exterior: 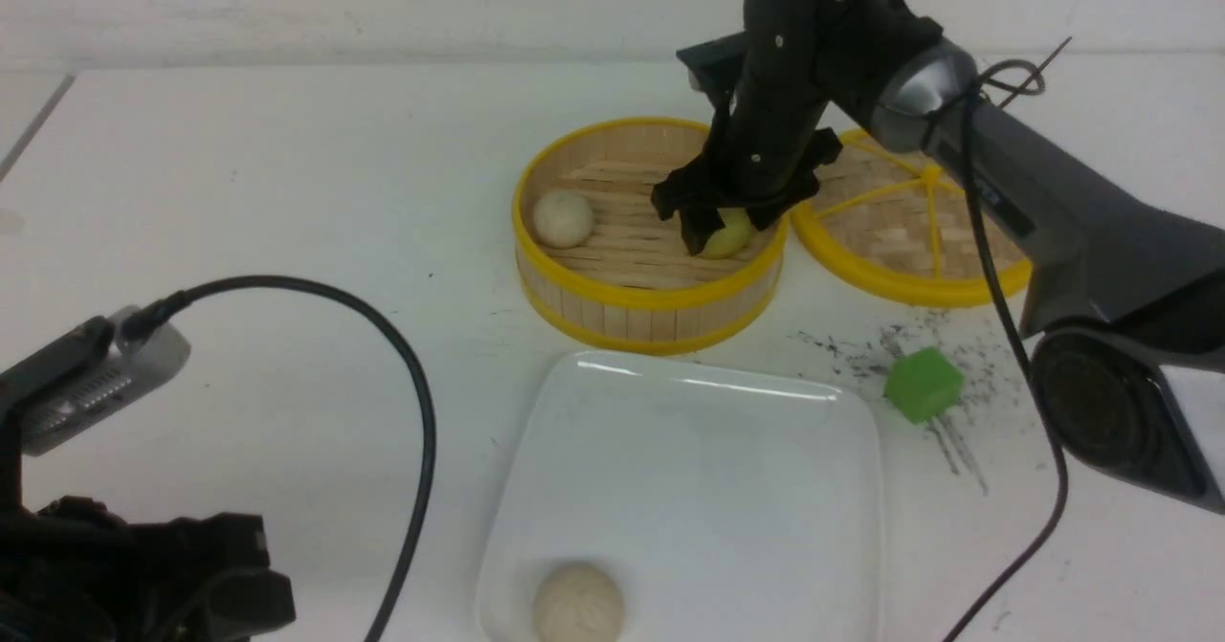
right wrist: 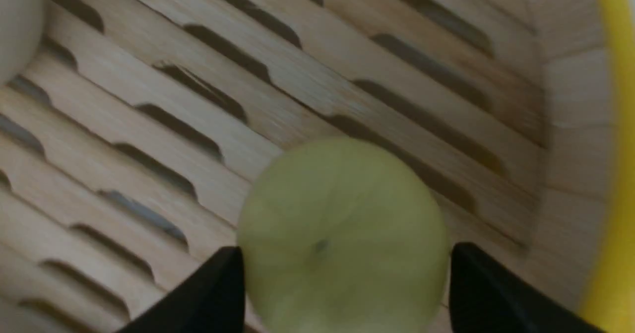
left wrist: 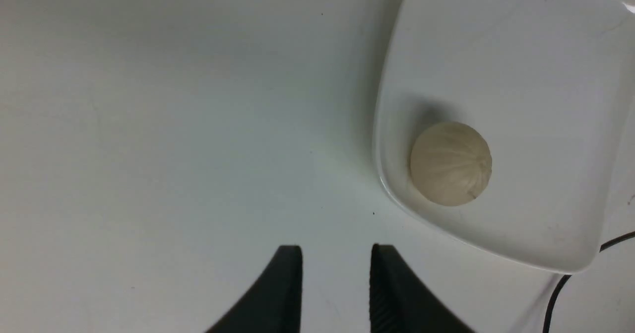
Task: Put the steamed buns into the plate on the white tablecloth.
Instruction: 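Reach toward a bun in the bamboo steamer with the right gripper, then move the steamed bun from the bamboo steamer onto the white plate with the right gripper, then reach into the bamboo steamer and grasp a bun with the left gripper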
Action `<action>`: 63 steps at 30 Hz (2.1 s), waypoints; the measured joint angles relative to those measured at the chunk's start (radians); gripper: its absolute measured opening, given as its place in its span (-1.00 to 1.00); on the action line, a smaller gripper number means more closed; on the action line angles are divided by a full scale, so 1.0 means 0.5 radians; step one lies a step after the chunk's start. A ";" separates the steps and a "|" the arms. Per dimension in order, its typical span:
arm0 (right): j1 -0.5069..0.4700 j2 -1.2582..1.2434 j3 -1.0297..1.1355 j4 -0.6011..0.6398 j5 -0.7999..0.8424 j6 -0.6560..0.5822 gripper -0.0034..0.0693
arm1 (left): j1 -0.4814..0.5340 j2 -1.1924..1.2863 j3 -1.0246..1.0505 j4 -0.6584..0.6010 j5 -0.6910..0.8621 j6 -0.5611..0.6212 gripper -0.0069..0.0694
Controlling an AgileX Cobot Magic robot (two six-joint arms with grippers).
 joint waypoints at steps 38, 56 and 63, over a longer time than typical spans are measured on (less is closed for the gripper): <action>0.436 -1.535 2.560 0.480 -0.686 -0.107 0.29 | 0.000 0.006 0.000 0.099 -0.058 0.000 -0.20; 0.396 -2.205 2.603 -0.007 -0.042 -0.033 -0.89 | -0.117 1.173 -1.257 0.011 0.132 0.147 -0.20; 0.396 -2.604 2.979 -0.012 -0.016 -0.032 -0.95 | -0.437 1.770 -2.021 0.287 0.159 0.049 -0.09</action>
